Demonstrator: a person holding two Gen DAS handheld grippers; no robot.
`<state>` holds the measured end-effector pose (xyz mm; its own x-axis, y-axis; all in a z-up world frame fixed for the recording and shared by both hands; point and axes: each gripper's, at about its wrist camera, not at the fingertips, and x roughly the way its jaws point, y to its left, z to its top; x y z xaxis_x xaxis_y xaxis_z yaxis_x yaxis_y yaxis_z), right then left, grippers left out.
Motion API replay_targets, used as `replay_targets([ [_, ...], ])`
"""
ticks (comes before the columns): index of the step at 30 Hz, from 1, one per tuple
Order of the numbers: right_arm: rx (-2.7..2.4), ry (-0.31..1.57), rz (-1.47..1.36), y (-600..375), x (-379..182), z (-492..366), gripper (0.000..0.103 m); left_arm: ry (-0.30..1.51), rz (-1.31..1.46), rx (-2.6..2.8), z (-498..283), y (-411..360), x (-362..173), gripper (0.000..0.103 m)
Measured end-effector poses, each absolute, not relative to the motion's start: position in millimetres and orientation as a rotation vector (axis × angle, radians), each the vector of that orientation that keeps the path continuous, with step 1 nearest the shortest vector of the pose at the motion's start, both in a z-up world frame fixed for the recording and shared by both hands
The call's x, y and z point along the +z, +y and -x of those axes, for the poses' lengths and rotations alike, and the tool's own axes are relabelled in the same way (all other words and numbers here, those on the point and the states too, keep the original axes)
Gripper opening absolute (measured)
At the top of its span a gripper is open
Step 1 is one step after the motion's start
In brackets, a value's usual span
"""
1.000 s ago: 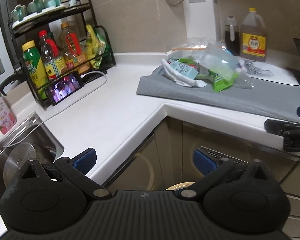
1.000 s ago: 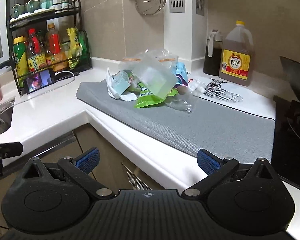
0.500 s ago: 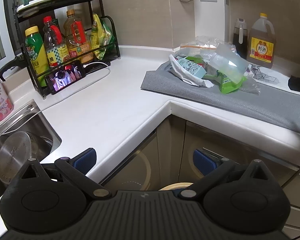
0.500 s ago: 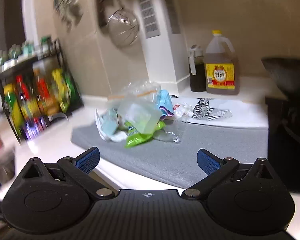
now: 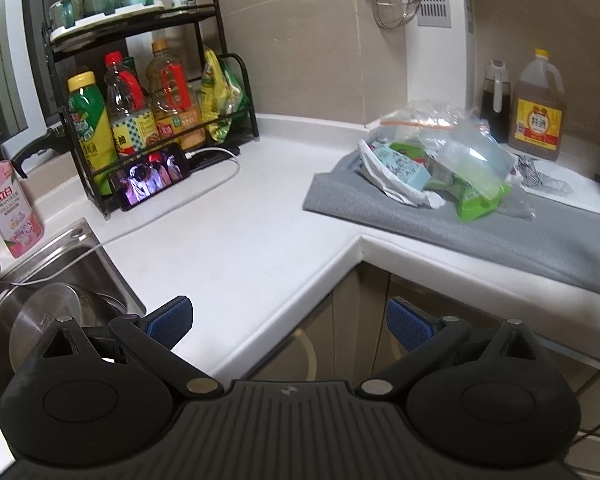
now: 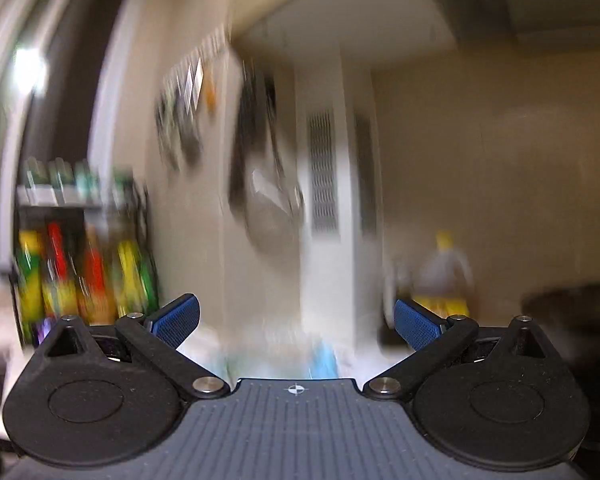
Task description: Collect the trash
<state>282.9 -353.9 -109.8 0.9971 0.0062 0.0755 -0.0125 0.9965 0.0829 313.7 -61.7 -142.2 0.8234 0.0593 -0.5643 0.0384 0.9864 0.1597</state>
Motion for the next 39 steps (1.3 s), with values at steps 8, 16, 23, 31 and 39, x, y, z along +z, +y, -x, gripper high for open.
replay_targets([
  [8, 0.054, 0.411, -0.076, -350.5, -166.9, -361.4, 0.103, 0.618, -0.189, 0.018, -327.8, -66.1, -142.5, 0.103],
  [16, 0.019, 0.317, 0.061, -360.5, -176.0, -408.8, 0.103, 0.635, -0.214, 0.03, -340.5, -73.6, -145.5, 0.103],
  [23, 0.069, 0.289, 0.185, -349.8, -188.9, -448.1, 0.103, 0.649, -0.235, 0.045, -352.8, -80.1, -145.6, 0.103],
  [31, 0.095, 0.287, 0.25, -318.8, -198.3, -481.6, 0.103, 0.66, -0.253, 0.071, -365.0, -83.4, -144.9, 0.103],
  [39, 0.102, 0.303, 0.212, -320.1, -204.1, -492.8, 0.049, 0.678, -0.248, 0.087, -370.7, -80.9, -149.1, 0.103],
])
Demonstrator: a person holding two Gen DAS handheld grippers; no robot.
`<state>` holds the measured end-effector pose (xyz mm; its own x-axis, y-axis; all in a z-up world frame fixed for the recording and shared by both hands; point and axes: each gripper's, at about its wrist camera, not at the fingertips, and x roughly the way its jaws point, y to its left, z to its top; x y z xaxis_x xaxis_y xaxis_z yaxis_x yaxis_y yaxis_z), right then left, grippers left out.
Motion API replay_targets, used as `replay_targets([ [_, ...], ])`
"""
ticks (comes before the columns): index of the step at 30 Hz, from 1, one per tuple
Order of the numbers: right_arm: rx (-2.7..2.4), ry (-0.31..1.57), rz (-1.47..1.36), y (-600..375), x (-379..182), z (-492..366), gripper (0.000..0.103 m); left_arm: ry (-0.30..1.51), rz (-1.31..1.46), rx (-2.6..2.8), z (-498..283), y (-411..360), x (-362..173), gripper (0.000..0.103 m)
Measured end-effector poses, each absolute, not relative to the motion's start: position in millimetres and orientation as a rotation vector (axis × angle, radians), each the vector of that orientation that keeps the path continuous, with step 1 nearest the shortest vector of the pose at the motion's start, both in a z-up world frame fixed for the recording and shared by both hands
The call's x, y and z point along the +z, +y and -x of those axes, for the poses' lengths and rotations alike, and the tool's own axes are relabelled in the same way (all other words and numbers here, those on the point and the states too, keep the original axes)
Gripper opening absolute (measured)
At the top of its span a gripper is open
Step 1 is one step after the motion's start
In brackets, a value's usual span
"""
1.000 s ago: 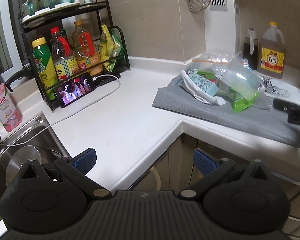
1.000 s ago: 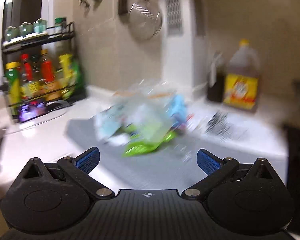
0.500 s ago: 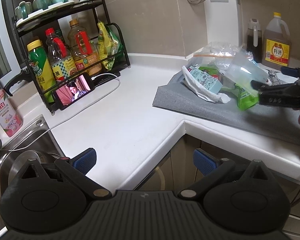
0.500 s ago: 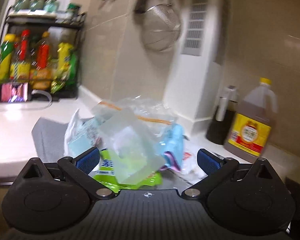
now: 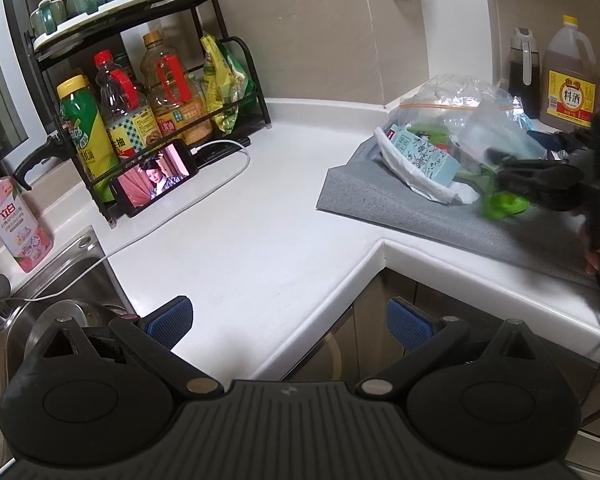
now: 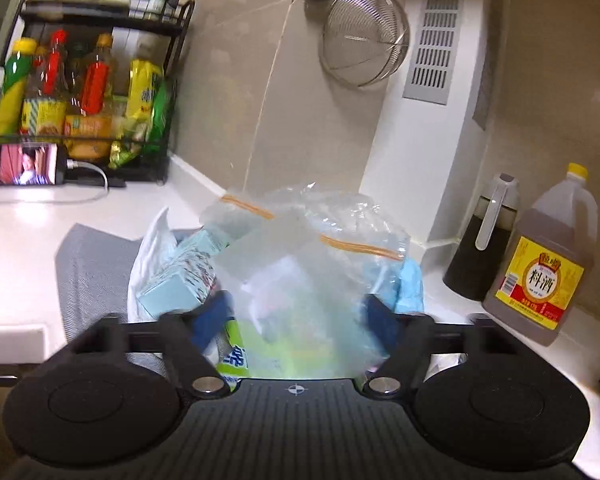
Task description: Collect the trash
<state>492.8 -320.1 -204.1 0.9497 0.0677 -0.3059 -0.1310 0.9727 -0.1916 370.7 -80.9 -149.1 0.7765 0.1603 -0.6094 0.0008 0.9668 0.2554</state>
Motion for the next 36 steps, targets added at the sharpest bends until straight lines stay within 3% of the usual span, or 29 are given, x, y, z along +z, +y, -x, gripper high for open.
replay_targets([
  [1, 0.1, 0.301, 0.197, -323.8, -203.6, -489.7, 0.029, 0.681, -0.245, 0.087, -371.6, -81.1, -149.6, 0.103],
  [2, 0.096, 0.307, 0.18, -328.5, -203.0, -487.1, 0.024, 0.683, -0.243, 0.085, -371.8, -81.8, -150.0, 0.103],
  [9, 0.079, 0.313, -0.007, -363.9, -196.1, -454.8, 0.004, 0.688, -0.245, 0.069, -373.2, -86.6, -153.0, 0.103],
  [15, 0.032, 0.335, -0.092, -386.9, -197.0, -437.7, 0.002, 0.688, -0.241, 0.058, -372.8, -88.7, -152.3, 0.103],
  [17, 0.046, 0.349, -0.125, -391.4, -196.5, -437.1, 0.005, 0.688, -0.241, 0.056, -372.2, -89.4, -151.7, 0.103],
  [18, 0.049, 0.352, -0.138, -392.4, -195.8, -438.2, 0.013, 0.686, -0.239, 0.055, -371.4, -89.6, -151.1, 0.103],
  [21, 0.056, 0.351, -0.167, -390.0, -192.9, -442.9, 0.062, 0.678, -0.236, 0.051, -368.0, -88.5, -148.3, 0.103],
  [22, 0.061, 0.346, -0.173, -387.4, -192.0, -444.9, 0.067, 0.675, -0.237, 0.052, -366.7, -88.0, -147.3, 0.103],
  [32, 0.021, 0.401, -0.214, -369.9, -199.8, -471.0, 0.067, 0.666, -0.227, 0.058, -358.6, -80.2, -142.8, 0.103],
  [33, 0.019, 0.401, -0.218, -369.1, -200.1, -473.1, 0.065, 0.666, -0.227, 0.056, -358.4, -80.0, -142.6, 0.103],
  [35, 0.036, 0.405, -0.199, -365.9, -200.4, -478.0, 0.048, 0.665, -0.224, 0.055, -358.1, -80.0, -142.2, 0.103],
  [36, 0.038, 0.415, -0.179, -363.0, -201.0, -481.3, 0.024, 0.667, -0.223, 0.056, -358.3, -79.9, -142.0, 0.103],
])
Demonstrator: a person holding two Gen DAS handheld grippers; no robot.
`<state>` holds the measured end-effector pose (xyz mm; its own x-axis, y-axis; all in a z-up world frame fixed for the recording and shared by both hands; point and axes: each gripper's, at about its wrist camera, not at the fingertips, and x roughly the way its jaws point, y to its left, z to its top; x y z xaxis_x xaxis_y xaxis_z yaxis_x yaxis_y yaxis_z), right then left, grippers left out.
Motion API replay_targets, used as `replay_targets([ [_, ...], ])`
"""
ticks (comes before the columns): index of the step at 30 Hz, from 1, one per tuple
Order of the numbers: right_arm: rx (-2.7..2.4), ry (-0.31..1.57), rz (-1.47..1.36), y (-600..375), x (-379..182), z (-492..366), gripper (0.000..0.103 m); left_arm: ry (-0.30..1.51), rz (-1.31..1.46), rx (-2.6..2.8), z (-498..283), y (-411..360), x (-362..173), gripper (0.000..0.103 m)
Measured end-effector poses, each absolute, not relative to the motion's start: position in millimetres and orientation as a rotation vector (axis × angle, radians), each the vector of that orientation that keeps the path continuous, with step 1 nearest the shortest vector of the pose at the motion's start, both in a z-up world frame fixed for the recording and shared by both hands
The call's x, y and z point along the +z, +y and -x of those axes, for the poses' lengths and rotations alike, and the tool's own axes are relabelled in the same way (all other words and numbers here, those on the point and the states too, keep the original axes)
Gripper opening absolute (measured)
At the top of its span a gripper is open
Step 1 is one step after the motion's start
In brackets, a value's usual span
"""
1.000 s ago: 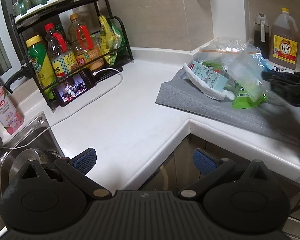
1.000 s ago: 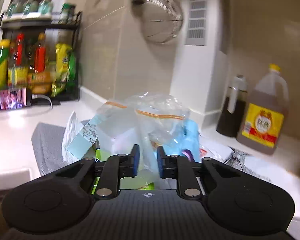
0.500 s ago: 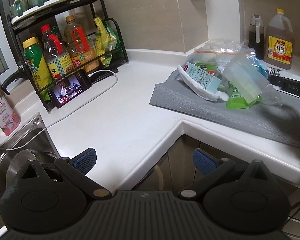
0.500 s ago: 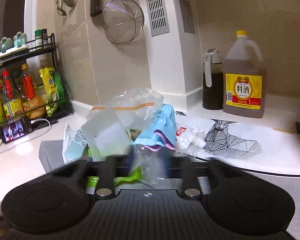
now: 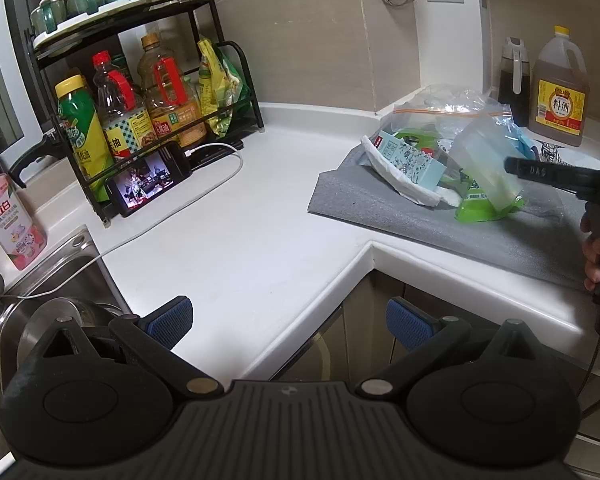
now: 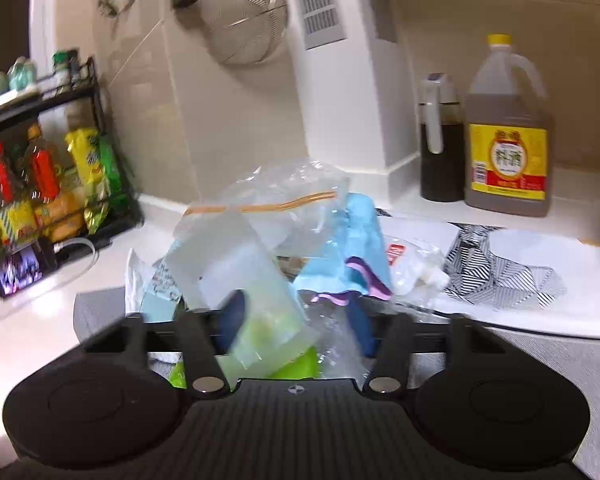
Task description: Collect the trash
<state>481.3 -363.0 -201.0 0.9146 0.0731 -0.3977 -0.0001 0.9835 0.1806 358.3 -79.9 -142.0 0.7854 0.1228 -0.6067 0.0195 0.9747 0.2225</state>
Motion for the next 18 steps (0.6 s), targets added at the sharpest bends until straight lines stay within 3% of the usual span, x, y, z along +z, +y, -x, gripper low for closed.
replay_targets([
  [1, 0.033, 0.431, -0.164, -361.1, -202.2, -484.0, 0.01, 0.667, -0.221, 0.056, -358.4, -79.9, -141.6, 0.103],
  [4, 0.017, 0.432, -0.188, -365.8, -204.4, -478.7, 0.001, 0.659, -0.222, 0.055, -357.7, -79.5, -140.3, 0.103],
  [11, -0.082, 0.338, -0.192, -401.3, -186.9, -424.0, 0.001, 0.665, -0.213, 0.052, -361.2, -79.4, -141.7, 0.103],
  [18, -0.177, 0.404, -0.218, -441.7, -197.4, -383.1, 0.001, 0.661, -0.219, 0.035, -360.5, -85.1, -142.0, 0.103],
])
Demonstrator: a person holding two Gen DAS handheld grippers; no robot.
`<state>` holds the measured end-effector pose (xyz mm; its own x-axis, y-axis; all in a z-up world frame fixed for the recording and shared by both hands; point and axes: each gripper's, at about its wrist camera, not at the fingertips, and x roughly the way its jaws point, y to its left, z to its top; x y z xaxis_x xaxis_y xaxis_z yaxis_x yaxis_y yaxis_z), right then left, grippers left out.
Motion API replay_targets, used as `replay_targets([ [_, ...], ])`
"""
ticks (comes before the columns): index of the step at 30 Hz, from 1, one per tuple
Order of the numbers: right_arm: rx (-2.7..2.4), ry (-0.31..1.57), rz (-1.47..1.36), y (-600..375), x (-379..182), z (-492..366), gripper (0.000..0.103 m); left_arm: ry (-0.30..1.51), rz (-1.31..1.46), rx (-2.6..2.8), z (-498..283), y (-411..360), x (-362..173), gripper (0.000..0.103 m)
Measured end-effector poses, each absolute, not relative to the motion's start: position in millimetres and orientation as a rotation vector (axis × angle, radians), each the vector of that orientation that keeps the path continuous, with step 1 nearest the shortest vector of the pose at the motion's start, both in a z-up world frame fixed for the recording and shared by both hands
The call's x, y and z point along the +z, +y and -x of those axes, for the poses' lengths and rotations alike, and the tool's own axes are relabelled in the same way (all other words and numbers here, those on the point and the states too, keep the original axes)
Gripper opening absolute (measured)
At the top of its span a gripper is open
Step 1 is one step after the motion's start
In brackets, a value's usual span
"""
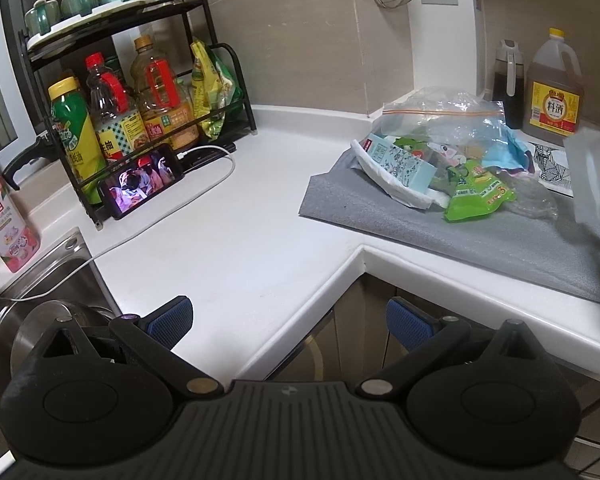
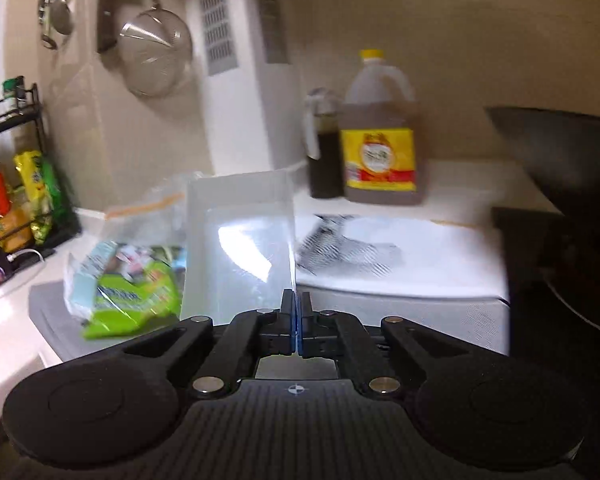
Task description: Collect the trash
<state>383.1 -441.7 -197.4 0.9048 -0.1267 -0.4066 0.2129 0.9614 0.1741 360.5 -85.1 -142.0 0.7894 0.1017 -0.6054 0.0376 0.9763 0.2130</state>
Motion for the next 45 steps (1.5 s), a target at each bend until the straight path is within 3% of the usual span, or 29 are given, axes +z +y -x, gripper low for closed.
replay_targets([
  [6, -0.183, 0.424, -0.252, -445.1, -204.6, -377.9, 0.007, 0.657, -0.227, 0.033, -358.5, -88.8, -141.7, 0.103],
  [8, -0.178, 0.417, -0.273, -444.8, -204.3, -376.9, 0.025, 0.655, -0.228, 0.035, -358.1, -89.1, -141.0, 0.103],
  [10, -0.176, 0.399, -0.301, -444.0, -202.6, -374.2, 0.066, 0.655, -0.227, 0.036, -358.4, -89.2, -140.7, 0.103],
  [13, -0.16, 0.356, -0.295, -439.5, -199.1, -369.0, 0.09, 0.657, -0.226, 0.035, -358.6, -89.6, -140.9, 0.103],
  [16, -0.126, 0.334, -0.256, -433.1, -199.8, -369.4, 0.097, 0.657, -0.229, 0.031, -358.2, -90.9, -141.6, 0.103],
  [27, -0.147, 0.458, -0.103, -412.3, -224.5, -402.6, 0.101, 0.665, -0.232, 0.037, -361.9, -91.0, -143.9, 0.103],
  [36, -0.198, 0.56, -0.209, -424.0, -231.9, -422.7, 0.103, 0.674, -0.239, 0.031, -369.2, -93.7, -147.2, 0.103],
  [45, -0.279, 0.626, -0.138, -423.7, -236.6, -440.1, 0.103, 0.672, -0.202, -0.027, -421.5, -109.0, -139.0, 0.103],
])
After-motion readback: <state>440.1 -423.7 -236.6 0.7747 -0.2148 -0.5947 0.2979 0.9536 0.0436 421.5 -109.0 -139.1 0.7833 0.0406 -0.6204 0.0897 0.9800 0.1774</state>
